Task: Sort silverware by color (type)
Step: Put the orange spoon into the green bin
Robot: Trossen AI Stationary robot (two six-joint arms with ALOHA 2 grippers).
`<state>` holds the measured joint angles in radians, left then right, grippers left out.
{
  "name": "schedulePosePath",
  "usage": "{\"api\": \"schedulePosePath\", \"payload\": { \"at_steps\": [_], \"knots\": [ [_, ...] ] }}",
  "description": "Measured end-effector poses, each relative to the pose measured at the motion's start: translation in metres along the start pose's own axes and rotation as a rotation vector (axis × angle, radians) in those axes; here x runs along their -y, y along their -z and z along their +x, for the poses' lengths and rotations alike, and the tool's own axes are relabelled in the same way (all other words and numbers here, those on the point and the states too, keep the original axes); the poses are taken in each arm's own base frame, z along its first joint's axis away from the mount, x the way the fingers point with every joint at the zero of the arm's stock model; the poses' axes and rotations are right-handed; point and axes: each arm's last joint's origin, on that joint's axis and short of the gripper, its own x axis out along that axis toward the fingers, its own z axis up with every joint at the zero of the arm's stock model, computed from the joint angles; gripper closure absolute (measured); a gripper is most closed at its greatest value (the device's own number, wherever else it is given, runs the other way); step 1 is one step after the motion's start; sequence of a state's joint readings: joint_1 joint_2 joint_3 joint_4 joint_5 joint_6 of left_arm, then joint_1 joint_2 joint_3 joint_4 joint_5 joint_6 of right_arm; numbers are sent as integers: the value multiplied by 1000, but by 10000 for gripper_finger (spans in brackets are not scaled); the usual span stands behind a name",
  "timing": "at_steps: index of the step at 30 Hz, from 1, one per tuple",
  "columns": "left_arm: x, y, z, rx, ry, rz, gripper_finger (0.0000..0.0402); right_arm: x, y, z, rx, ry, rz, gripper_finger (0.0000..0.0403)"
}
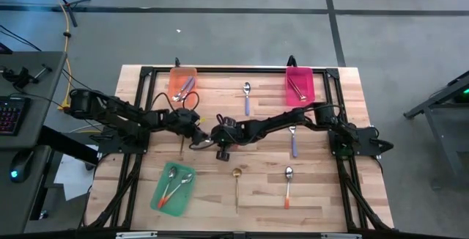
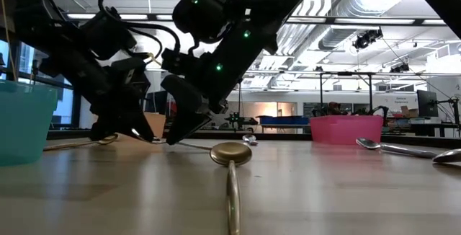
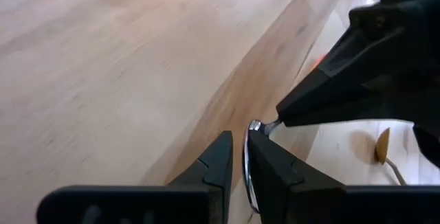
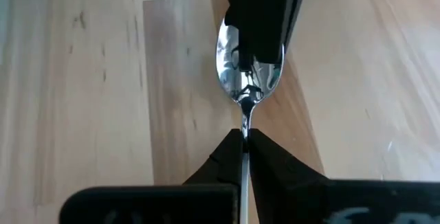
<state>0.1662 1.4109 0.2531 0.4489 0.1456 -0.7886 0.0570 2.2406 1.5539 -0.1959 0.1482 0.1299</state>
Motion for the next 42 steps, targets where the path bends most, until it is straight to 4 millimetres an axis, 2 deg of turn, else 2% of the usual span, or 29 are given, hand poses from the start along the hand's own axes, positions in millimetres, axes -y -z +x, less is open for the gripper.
{"api": "schedulePosePath", "payload": {
  "at_steps": [15, 25, 28, 32, 38, 42],
  "knots": [
    [1, 1, 0, -49, 49, 29, 389, 0, -3, -1, 28, -2, -4, 403],
    [2, 2, 0, -83, 79, 3, 317, 1, -5, -1, 44, 30, -5, 403],
    [2, 2, 0, -83, 79, 3, 309, 0, -5, -1, 50, 29, -4, 403],
    [2, 2, 0, -82, 79, 5, 327, 0, -6, -1, 59, 27, -7, 403],
    [2, 2, 0, -74, 79, 30, 388, 0, -7, -2, 62, 27, -7, 403],
    [2, 1, 0, -69, 84, 40, 390, 0, -7, -2, 62, 27, -12, 403]
  ]
}}
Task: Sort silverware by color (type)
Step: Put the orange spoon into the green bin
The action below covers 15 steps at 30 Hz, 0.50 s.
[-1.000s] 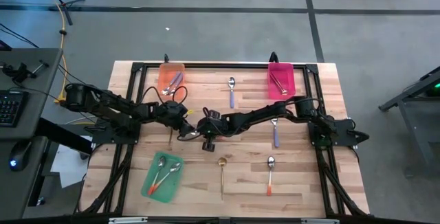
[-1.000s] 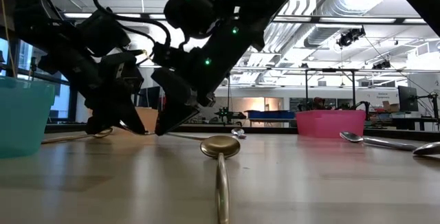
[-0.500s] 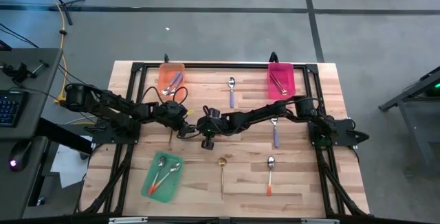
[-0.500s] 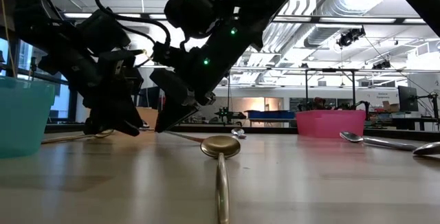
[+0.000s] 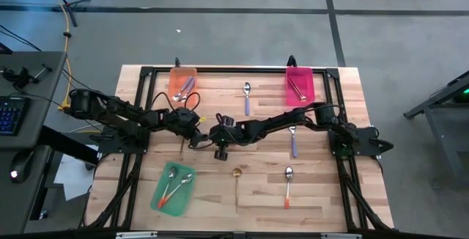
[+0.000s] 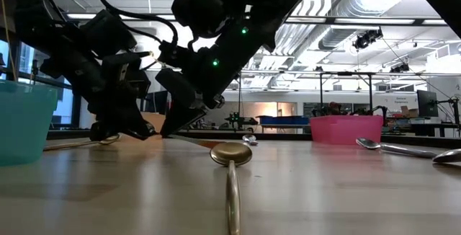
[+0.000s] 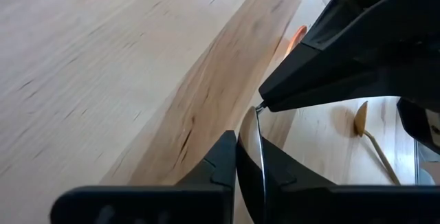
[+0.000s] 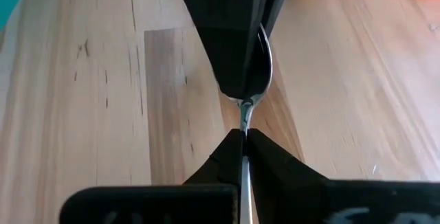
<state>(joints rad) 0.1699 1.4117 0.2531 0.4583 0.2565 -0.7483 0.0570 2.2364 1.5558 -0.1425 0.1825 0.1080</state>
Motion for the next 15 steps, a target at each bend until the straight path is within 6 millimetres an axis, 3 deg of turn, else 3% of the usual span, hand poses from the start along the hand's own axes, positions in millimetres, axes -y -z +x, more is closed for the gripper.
{"api": "schedulePosePath", "payload": {
  "at_steps": [8, 15],
  "knots": [
    [1, -4, -2, 16, 28, 19, 396, -4, -4, -7, 11, -6, 17, 389],
    [5, -11, -10, -1, 44, 49, 397, -8, -26, -56, 35, 34, -30, 344]
  ]
}}
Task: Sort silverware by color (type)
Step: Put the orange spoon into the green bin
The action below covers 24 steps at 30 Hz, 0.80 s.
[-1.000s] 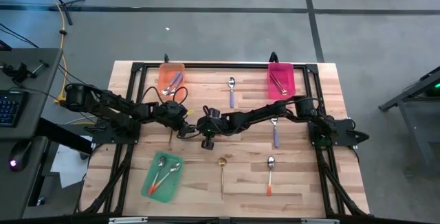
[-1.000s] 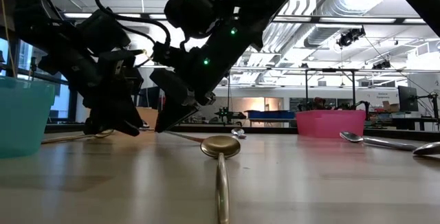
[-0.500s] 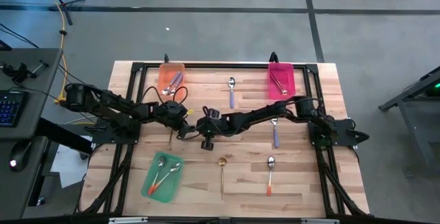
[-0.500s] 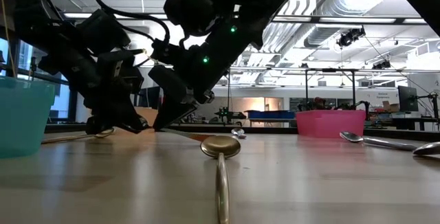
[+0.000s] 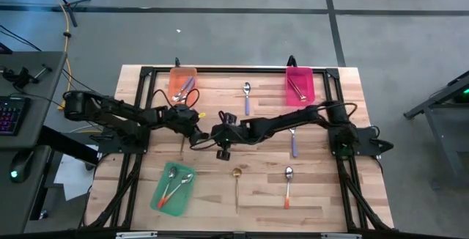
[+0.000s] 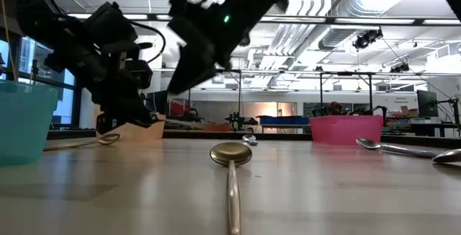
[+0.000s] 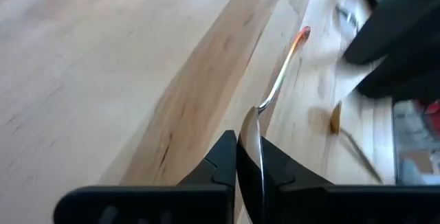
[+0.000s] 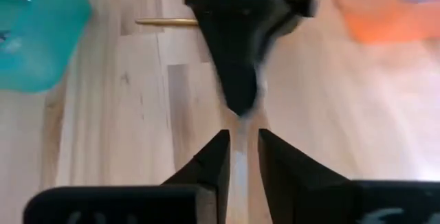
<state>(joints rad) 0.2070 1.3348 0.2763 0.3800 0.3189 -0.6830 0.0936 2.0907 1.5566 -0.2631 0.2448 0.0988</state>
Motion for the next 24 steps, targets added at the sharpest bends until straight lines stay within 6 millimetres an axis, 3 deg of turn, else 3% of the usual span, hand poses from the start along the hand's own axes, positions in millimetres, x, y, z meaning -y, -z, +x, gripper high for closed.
{"api": "schedulePosePath", "payload": {
  "at_steps": [7, 18, 24],
  "knots": [
    [35, -12, -22, -170, -47, 157, 397, -4, -3, -41, -65, 201, -138, 396],
    [136, -24, -96, -462, -16, 471, 397, -8, 4, -47, -124, 272, -179, 402],
    [173, -11, -127, -623, 46, 668, 396, -8, 4, -47, -126, 280, -182, 403]
  ]
}}
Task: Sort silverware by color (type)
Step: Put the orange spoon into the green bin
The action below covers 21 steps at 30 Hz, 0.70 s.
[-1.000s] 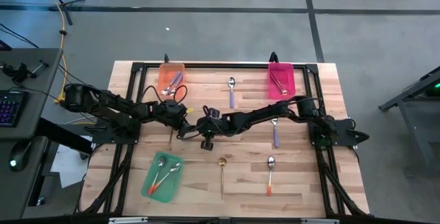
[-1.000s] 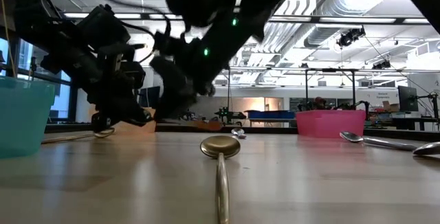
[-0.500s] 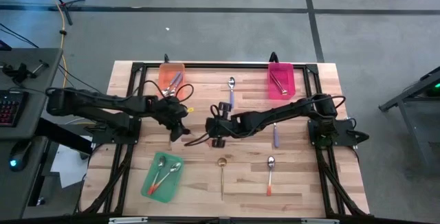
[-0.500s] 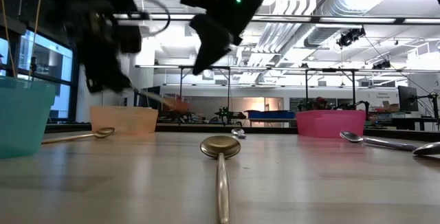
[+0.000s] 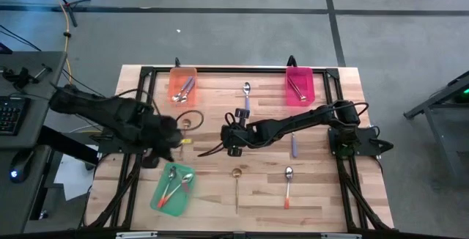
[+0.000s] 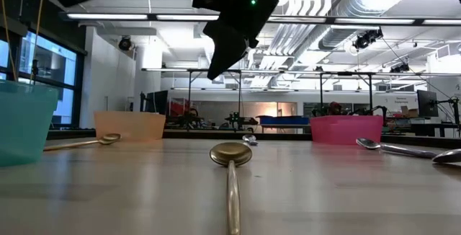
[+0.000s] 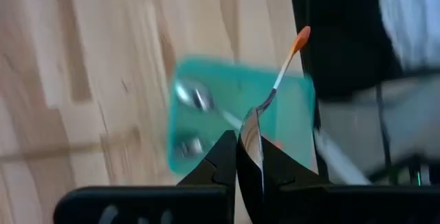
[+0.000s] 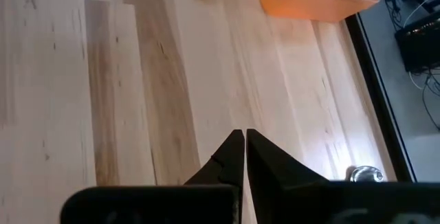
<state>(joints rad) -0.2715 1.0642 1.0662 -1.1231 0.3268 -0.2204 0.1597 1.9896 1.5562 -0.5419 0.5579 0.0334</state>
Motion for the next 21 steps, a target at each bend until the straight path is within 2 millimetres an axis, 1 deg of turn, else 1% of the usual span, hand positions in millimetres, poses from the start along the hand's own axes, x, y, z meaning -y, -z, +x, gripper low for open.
{"api": "schedulePosePath", "payload": {
  "at_steps": [2, 4, 8, 10, 13, 17, 19, 21],
  "knots": [
    [8, 4, 2, -61, 8, 34, 396, 0, 0, 0, 1, 1, 1, 403],
    [13, 8, 10, -130, 7, 48, 396, 1, -1, 1, 6, 2, 7, 403],
    [21, 8, 32, -244, -21, 107, 396, 2, -4, 2, 41, 1, 33, 403],
    [25, 5, 44, -274, -44, 170, 396, -1, -3, 8, 101, -24, 59, 403],
    [28, 2, 61, -338, -83, 250, 396, -7, 10, 22, 172, -106, 106, 403],
    [31, 0, 78, -396, -110, 321, 396, -16, 33, 37, 254, -164, 165, 403],
    [32, -3, 86, -398, -104, 346, 396, -19, 42, 41, 281, -182, 184, 403],
    [32, -5, 91, -403, -102, 360, 396, -19, 48, 41, 293, -191, 204, 403]
  ]
}}
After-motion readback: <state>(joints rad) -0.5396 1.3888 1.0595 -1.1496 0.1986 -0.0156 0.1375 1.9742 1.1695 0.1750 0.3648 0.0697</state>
